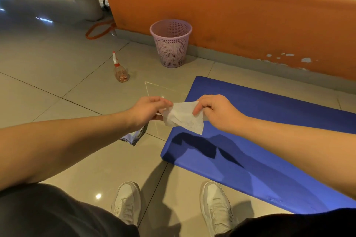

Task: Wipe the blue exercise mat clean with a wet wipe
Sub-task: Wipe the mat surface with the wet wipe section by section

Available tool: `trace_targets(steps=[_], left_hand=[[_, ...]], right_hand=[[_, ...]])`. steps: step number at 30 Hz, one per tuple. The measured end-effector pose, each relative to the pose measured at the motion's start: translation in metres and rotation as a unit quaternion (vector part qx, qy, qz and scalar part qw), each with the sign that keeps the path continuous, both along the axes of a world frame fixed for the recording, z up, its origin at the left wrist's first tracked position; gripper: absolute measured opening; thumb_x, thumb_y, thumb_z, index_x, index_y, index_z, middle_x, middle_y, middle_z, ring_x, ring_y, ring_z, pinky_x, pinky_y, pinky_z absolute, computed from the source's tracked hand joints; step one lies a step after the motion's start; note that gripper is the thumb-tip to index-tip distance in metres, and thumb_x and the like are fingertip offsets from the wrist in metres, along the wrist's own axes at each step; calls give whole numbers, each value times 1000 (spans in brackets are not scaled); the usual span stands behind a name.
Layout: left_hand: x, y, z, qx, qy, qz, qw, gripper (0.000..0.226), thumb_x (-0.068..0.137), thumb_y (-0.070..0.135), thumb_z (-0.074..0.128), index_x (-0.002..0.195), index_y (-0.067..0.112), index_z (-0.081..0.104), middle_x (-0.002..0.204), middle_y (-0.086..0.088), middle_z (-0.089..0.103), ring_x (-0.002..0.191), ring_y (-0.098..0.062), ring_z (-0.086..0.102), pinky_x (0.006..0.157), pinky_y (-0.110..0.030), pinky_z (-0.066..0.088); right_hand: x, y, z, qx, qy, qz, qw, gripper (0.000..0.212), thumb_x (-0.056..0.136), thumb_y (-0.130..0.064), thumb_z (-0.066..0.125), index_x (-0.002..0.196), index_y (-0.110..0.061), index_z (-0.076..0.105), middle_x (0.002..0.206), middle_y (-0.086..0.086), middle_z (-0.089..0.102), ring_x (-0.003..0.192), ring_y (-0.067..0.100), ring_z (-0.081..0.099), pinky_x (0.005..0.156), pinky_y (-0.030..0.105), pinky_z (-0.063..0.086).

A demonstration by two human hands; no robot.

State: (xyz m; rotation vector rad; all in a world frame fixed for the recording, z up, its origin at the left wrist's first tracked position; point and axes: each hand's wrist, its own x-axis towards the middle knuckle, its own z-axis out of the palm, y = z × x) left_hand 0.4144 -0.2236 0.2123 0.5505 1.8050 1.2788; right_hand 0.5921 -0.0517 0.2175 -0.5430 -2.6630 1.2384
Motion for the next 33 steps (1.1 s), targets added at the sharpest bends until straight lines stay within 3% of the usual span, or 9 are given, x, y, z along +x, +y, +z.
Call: trace_targets(steps=[2,5,8,12,16,20,23,28,33], left_hand=[[7,3,2,-9,76,1,997,16,92,7,67,108,5,69,103,-13,70,83,-16,69,72,-23,59],[16,7,3,-21,178,18,984,22,88,3,71,108,12,67,95,-6,64,67,-11,62,63,-22,54],[29,11,3,-15,247,12,969,30,87,4,70,113,17,62,97,-1,60,71,-12,58,66,-25,54],[50,12,1,2,206,-34,978,33,90,8,64,122,14,56,101,0,64,82,-25,68,75,-41,61],[52,16,10,33,136,-72,988,40,91,-12,46,126,5,55,116,-10,68,92,-25,69,83,-37,56],[43,25,6,47,133,-31,989,35,89,-18,46,111,5,60,112,-16,68,87,-26,66,70,-25,55],[31,36,-8,-43,220,-47,973,37,91,2,61,127,9,57,121,-6,62,96,-19,60,78,-24,49],[11,57,-42,-142,127,-137,972,32,89,12,67,120,3,64,117,-16,68,99,-26,66,87,-36,54],[4,75,-103,-180,90,-152,968,30,90,10,72,112,-7,62,103,-18,67,84,-23,67,69,-27,59]], right_hand=[[3,-3,2,-19,-5,-38,999,39,91,5,45,96,-21,72,71,-7,58,54,9,45,54,22,41],[3,-11,4,-105,-1,-97,990,25,93,-8,53,112,-21,61,84,3,63,71,19,54,66,35,50],[-3,-21,2,-216,-39,-142,965,39,92,-8,62,129,-16,53,95,6,71,79,22,67,75,37,61],[-13,-28,-6,-383,-15,-188,904,15,93,-2,64,108,1,66,107,17,72,97,29,73,84,38,61],[-13,-23,-4,-555,13,-198,808,29,99,-17,64,122,2,65,110,14,75,100,27,75,91,42,59],[-16,-15,-15,-488,-5,-260,833,26,98,2,59,122,1,67,117,15,73,102,28,74,92,41,60],[-23,-8,-35,-460,-29,-256,849,23,97,4,60,116,-3,70,116,14,73,102,26,74,91,41,61],[-34,7,-62,-404,-61,-246,879,22,96,3,62,115,-6,70,113,11,73,97,22,75,76,32,63],[-39,29,-118,-330,-126,-238,905,18,92,3,65,108,-6,65,111,16,68,97,27,73,74,38,64]])
